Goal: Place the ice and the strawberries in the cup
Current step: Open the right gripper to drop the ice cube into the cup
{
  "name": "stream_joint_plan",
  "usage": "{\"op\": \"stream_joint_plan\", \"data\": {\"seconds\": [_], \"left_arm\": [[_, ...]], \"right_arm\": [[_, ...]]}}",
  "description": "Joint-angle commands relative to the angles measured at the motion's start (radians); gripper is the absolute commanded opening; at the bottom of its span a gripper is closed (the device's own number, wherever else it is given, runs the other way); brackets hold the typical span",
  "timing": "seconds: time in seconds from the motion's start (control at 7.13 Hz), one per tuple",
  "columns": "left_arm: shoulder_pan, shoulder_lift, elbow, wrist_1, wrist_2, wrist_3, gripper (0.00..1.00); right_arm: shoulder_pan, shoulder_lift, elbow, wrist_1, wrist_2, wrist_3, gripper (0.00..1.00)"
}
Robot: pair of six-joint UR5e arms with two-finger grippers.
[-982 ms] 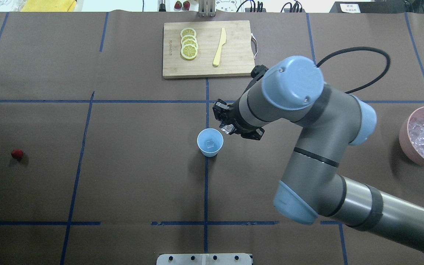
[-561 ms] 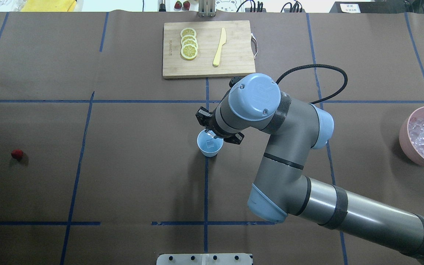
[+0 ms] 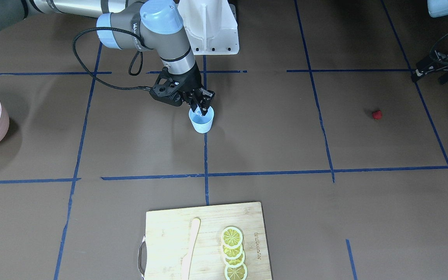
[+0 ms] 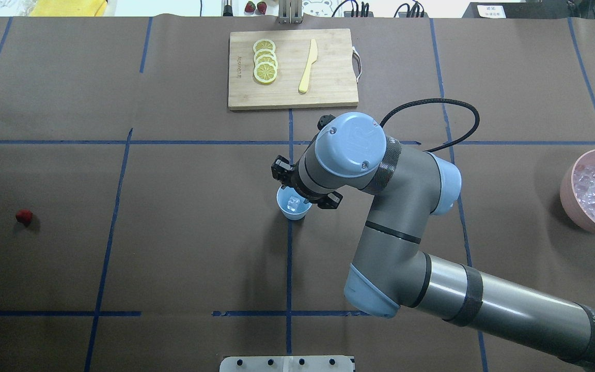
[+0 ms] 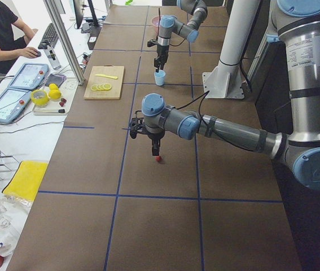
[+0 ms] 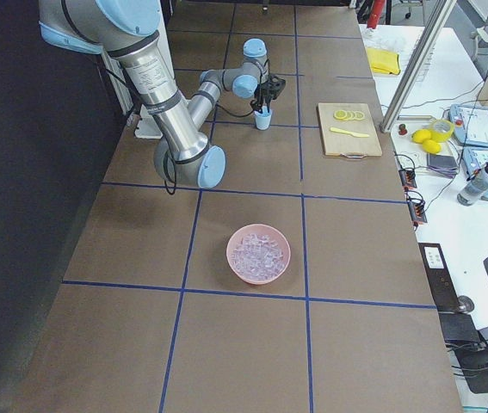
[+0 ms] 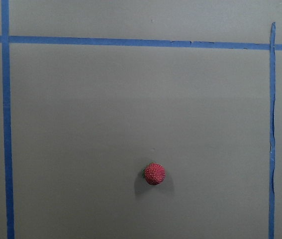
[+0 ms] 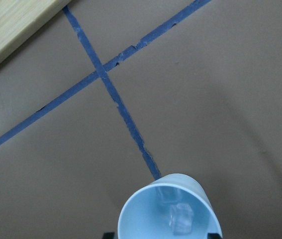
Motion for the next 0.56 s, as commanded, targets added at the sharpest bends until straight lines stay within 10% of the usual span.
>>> {"op": "stream_joint_plan", "data": {"seconds": [0.0, 0.42], "left_arm": [[-0.001, 0.0, 0.0, 0.0, 0.0, 0.0, 1.0], [-0.001, 0.002, 0.0, 0.0, 0.001, 0.0, 1.0]], "right_arm": [[0.001, 0.002, 0.007, 0.0, 0.001, -0.002, 0.69], [0.153, -0.17, 0.187, -0.012, 0.148, -0.107, 0.73]]}}
